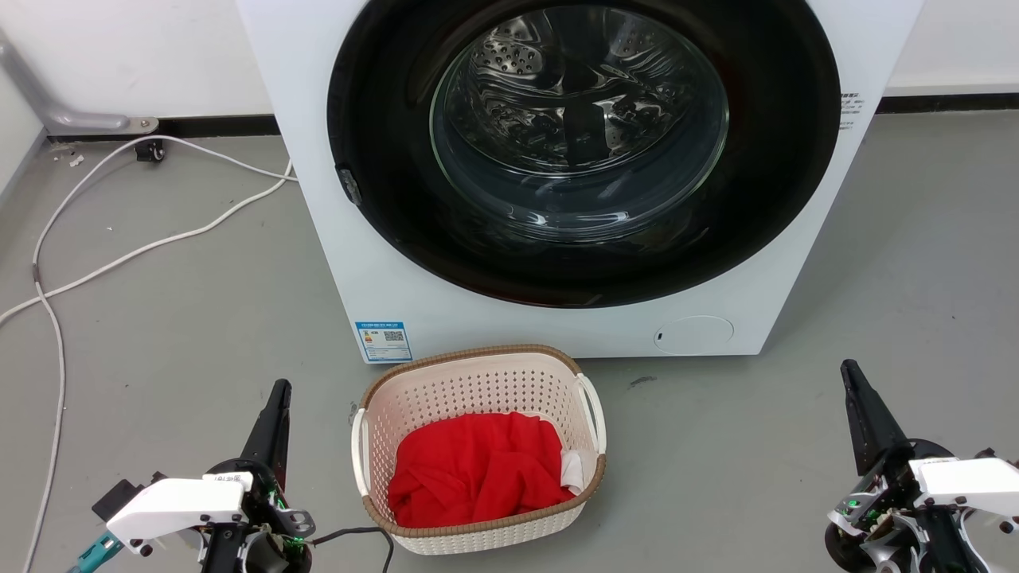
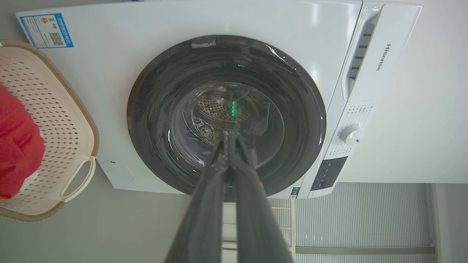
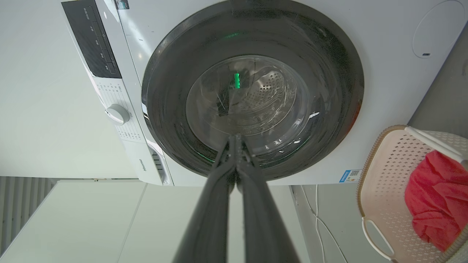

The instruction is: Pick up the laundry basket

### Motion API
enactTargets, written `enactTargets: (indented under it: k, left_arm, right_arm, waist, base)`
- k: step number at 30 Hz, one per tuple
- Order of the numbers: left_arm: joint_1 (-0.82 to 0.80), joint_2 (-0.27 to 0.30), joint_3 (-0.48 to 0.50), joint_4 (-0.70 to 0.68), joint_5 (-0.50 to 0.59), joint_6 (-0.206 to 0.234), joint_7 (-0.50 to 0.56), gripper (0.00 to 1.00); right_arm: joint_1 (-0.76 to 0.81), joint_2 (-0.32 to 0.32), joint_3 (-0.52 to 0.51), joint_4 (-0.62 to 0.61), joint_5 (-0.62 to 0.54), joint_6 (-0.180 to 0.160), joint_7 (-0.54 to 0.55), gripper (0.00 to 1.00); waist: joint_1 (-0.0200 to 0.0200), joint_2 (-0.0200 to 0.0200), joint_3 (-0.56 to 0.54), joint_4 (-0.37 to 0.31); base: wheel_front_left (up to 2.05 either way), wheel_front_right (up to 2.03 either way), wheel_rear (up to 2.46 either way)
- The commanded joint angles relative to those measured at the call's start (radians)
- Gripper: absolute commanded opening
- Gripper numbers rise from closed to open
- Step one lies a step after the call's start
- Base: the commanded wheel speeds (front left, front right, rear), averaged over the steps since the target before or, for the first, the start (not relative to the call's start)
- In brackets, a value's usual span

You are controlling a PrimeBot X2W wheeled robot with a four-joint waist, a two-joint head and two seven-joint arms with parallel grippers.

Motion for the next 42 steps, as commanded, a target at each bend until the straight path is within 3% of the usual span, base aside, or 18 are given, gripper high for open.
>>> enactTargets:
  k: [1, 32, 33, 42]
  left_arm:
    - [-0.009, 0.003, 0.002, 0.001, -0.001, -0.004, 0.002, 0.00]
    - [-0.009, 0.003, 0.002, 0.001, -0.001, -0.004, 0.002, 0.00]
    - [0.002, 0.000, -0.001, 0.004, 0.000, 0.000, 0.000, 1.00]
    - [0.021, -0.003, -0.002, -0.003, 0.049, 0.000, -0.037, 1.00]
  right_arm:
    - [-0.011, 0.004, -0.002, 0.001, -0.003, 0.000, 0.003, 0.00]
    - [-0.011, 0.006, -0.005, 0.001, -0.006, 0.000, 0.005, 0.00]
    - [0.002, 0.002, -0.003, 0.003, -0.002, 0.000, 0.003, 1.00]
    - [0.019, 0.005, 0.000, 0.011, -0.052, 0.000, -0.033, 1.00]
  waist:
    - [0.0000, -0.0001, 0.000, 0.000]
    - [0.0000, -0.0001, 0.000, 0.000]
    - [0.0001, -0.0001, 0.000, 0.000]
    - [0.0000, -0.0001, 0.001, 0.001]
  base:
    - [0.00, 0.00, 0.00]
    - [0.00, 0.00, 0.00]
    - [0.00, 0.00, 0.00]
    - [0.00, 0.00, 0.00]
